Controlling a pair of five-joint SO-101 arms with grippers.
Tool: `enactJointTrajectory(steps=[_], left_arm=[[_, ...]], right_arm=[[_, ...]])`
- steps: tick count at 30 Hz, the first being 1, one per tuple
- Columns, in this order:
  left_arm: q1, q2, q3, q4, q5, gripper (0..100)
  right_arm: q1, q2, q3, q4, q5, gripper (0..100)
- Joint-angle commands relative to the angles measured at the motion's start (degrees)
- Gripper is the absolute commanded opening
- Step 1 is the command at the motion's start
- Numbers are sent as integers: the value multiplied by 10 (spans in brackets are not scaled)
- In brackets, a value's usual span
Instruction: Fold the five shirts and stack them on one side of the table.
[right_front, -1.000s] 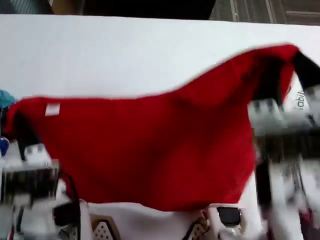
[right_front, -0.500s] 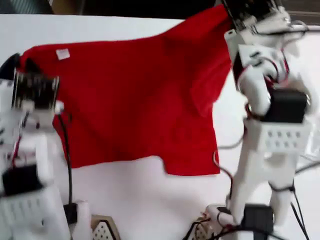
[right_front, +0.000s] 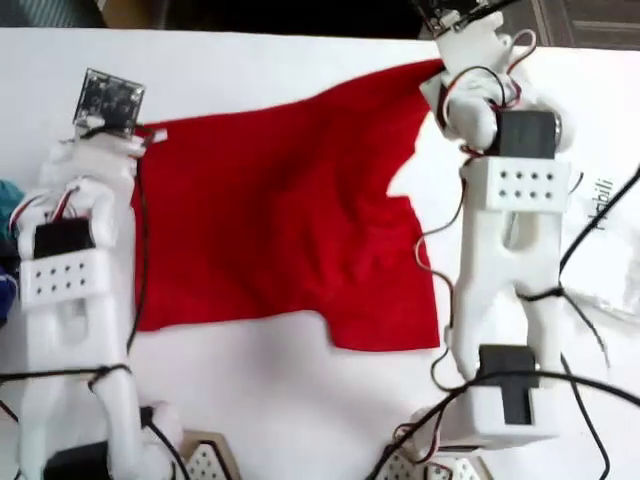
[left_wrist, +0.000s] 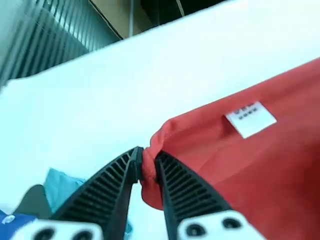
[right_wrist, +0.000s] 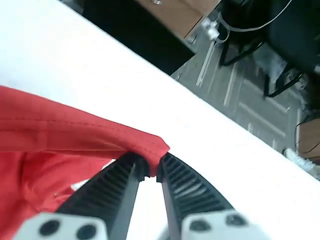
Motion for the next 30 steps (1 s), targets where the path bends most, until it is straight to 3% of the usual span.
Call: enactJointTrajectory(steps=[1,14,22,30], left_arm=[[-2,4,-32,4,2,24],[-1,9,-28,7,2,24],[-2,9,-31,4,3,24],[1,11,9,-10,6,24]], right_arm=[[3,0,-6,3,-4,20],[-35,35,-13,-6,-1,20],[-51,90,-105,-104,1,20],[-47,230,-120,-131,82,20]])
